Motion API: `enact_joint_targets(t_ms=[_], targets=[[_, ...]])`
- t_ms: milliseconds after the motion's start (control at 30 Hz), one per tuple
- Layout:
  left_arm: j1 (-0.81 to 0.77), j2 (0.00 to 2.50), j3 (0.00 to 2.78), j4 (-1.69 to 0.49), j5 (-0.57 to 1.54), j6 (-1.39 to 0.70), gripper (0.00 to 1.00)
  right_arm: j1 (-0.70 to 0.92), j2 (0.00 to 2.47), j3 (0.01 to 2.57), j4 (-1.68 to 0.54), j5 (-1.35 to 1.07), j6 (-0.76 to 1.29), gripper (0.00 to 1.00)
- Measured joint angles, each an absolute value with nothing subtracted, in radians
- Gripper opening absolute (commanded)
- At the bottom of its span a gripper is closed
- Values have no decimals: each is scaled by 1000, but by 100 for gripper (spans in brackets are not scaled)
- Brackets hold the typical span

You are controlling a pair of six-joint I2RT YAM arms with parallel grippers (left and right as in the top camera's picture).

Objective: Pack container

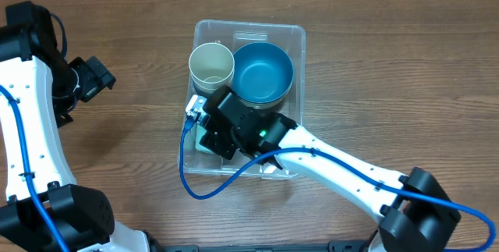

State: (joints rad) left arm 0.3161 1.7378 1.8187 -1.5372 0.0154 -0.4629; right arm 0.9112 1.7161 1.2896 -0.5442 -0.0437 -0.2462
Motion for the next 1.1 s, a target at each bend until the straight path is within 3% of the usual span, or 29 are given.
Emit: enact_joint_targets(t_ms=[567,633,700,1100], targets=[[316,1738,1819,-1537,15,-463,100,912,1428,1290,-632,-44,-172,61],[316,1738,1819,-1538,15,-463,100,911,1411,1290,-648,-44,-146,49],[316,1738,1819,-1537,15,-463,100,911,1415,1290,-665,-44,-126,30],[316,1738,1819,-1537,15,-463,100,910,1521,1290,-603,38,-55,4]])
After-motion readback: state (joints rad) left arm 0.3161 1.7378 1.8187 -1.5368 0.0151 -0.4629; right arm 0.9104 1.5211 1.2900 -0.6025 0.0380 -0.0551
